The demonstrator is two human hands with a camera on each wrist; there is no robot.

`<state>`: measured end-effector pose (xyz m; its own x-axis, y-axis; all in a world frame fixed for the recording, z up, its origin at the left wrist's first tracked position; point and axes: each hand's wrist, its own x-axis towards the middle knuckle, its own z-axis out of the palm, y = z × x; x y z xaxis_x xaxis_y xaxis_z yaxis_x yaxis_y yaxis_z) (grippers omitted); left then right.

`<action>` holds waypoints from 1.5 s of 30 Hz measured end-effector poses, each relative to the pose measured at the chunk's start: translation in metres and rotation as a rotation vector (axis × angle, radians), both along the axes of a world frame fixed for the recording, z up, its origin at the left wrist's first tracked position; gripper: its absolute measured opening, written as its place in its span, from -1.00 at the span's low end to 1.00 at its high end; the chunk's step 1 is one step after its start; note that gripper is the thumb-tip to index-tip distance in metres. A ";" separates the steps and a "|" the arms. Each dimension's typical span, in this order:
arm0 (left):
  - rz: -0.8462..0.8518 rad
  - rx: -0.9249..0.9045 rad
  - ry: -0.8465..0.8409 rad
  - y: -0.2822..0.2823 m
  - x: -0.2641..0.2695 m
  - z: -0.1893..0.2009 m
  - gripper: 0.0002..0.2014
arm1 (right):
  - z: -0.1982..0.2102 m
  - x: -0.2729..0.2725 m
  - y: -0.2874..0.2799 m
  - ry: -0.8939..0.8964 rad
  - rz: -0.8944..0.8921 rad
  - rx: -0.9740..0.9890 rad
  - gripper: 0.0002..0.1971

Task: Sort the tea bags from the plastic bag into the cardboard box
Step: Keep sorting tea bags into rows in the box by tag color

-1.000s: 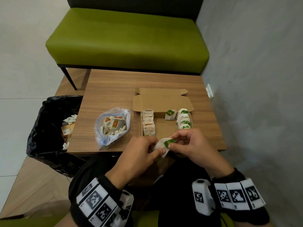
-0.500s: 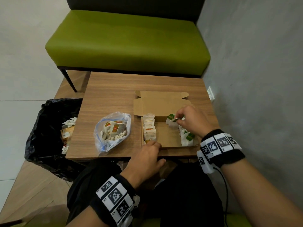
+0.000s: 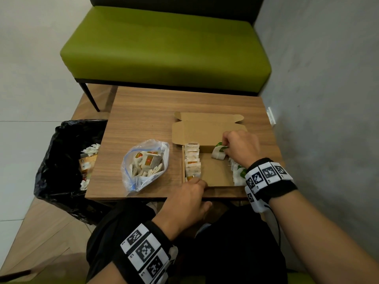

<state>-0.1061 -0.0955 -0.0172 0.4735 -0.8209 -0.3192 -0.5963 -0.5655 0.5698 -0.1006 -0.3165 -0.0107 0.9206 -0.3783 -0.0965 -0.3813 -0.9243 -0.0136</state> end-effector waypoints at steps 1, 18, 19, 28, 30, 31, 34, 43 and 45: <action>-0.003 -0.001 0.005 0.000 0.001 0.000 -0.57 | -0.001 0.000 0.000 -0.020 -0.013 -0.010 -0.88; -0.027 0.005 0.001 0.000 0.002 -0.003 -0.57 | -0.013 0.003 0.012 -0.056 -0.041 -0.045 -0.53; -0.027 0.005 0.001 0.000 0.002 -0.003 -0.58 | -0.015 0.004 0.015 -0.049 -0.046 -0.068 -0.45; -0.024 0.012 -0.022 -0.001 0.001 -0.001 -0.59 | -0.021 0.019 0.029 -0.012 -0.141 -0.231 -0.13; -0.027 0.015 -0.014 0.000 0.002 0.000 -0.58 | -0.023 0.018 0.027 0.003 -0.146 -0.229 -0.15; -0.028 0.015 -0.011 0.000 0.002 0.001 -0.58 | -0.023 0.017 0.026 0.003 -0.147 -0.228 -0.16; -0.027 0.017 -0.013 0.001 0.002 0.002 -0.58 | -0.021 0.014 0.023 -0.004 -0.148 -0.210 -0.19; 0.259 -0.142 -0.203 0.027 0.025 0.043 -0.73 | 0.011 -0.003 0.039 -0.156 -0.100 -0.072 -0.31; 0.364 -0.176 -0.385 0.043 0.042 0.052 -0.84 | 0.019 -0.006 0.054 -0.235 -0.026 0.020 -0.51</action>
<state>-0.0643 -0.0527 0.0350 0.7916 -0.6082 0.0595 -0.5640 -0.6897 0.4540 -0.1071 -0.2622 0.0080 0.9089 -0.4020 0.1110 -0.3888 -0.9131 -0.1232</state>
